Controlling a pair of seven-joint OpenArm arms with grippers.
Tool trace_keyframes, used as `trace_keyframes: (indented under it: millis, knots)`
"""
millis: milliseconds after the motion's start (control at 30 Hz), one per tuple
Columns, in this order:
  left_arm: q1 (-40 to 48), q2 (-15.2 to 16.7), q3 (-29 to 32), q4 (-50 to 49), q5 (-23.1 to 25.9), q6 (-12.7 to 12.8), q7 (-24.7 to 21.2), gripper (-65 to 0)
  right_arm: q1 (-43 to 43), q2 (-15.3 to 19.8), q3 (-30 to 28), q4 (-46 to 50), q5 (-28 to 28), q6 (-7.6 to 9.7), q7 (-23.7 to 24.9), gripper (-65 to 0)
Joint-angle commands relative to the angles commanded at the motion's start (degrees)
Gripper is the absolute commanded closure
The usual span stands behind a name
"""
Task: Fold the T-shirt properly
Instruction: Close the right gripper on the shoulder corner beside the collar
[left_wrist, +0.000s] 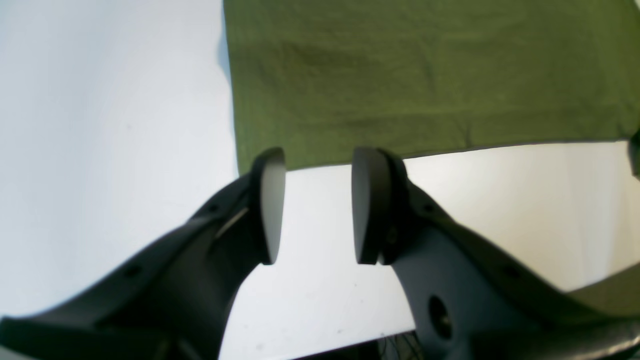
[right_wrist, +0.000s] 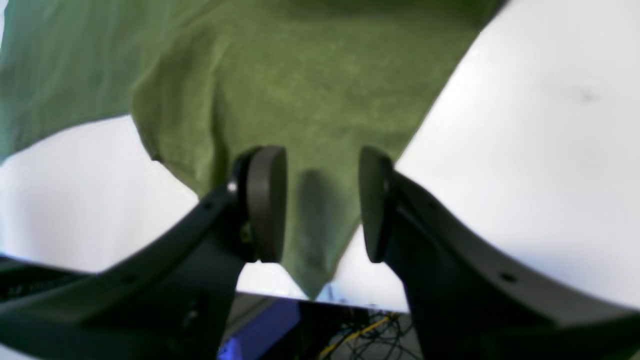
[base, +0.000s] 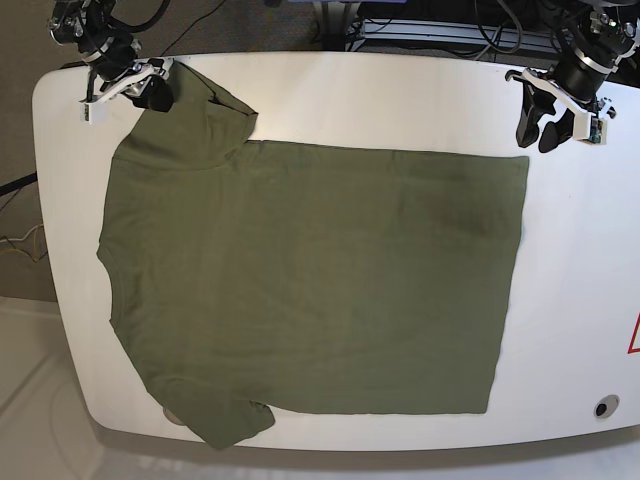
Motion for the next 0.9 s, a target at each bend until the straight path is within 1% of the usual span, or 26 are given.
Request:
trace_keyframes:
  millis: [100,167,233,367,433,500,567,700,767,833,900]
  knots:
    - [-0.01,0.01,-0.01,0.0,0.21,0.14,0.32,-20.0,0.35,-0.04,-0.46,-0.42,-0.34,-0.01,0.56,-22.7]
    - [-0.45,0.04,-0.17,0.22,1.38,-0.1,0.17,-20.7,1.06,0.1,-1.8,-1.22,-0.38,0.07,1.98,-20.6]
    - [-0.46,0.08,-0.18,0.15,1.47,-0.01,0.3,-20.7,1.44,0.13,-2.08,-1.86,-0.73,0.02,2.28,-17.3]
    - [-0.51,0.2,-0.28,0.14,1.7,0.15,0.69,-20.5,2.43,0.39,-2.05,-4.05,-1.07,0.19,2.49,-7.5]
    - [-0.68,0.24,-0.39,-0.03,1.68,0.27,1.02,-20.6,2.92,0.47,-1.87,-5.34,-1.02,0.3,2.61,-5.6]
    - [-0.77,0.26,-0.44,-0.28,1.8,0.35,1.51,-21.2,3.29,0.6,-1.71,-6.57,-1.04,0.48,2.77,-6.5]
    - [-1.05,0.21,-0.6,-1.15,0.99,0.25,2.09,-24.8,4.79,0.3,-1.68,-9.31,-0.46,0.71,2.81,-13.7]
    - [-1.41,0.34,-1.54,-1.42,0.76,0.34,3.17,-31.0,4.89,0.34,-2.45,-9.96,-0.24,0.84,3.05,-19.5]
    - [-1.48,0.39,-1.95,-1.48,0.56,0.35,3.28,-32.0,4.96,0.29,-2.82,-9.99,-0.05,0.8,3.12,-21.3]
    - [-1.5,0.44,-2.16,-1.4,0.43,0.31,3.01,-30.7,5.08,0.22,-3.17,-9.97,0.09,0.79,3.12,-22.1]
    - [-1.3,0.41,-2.26,-1.28,0.25,0.29,2.26,-26.9,5.3,0.1,-3.6,-9.81,0.16,0.82,2.97,-22.4]
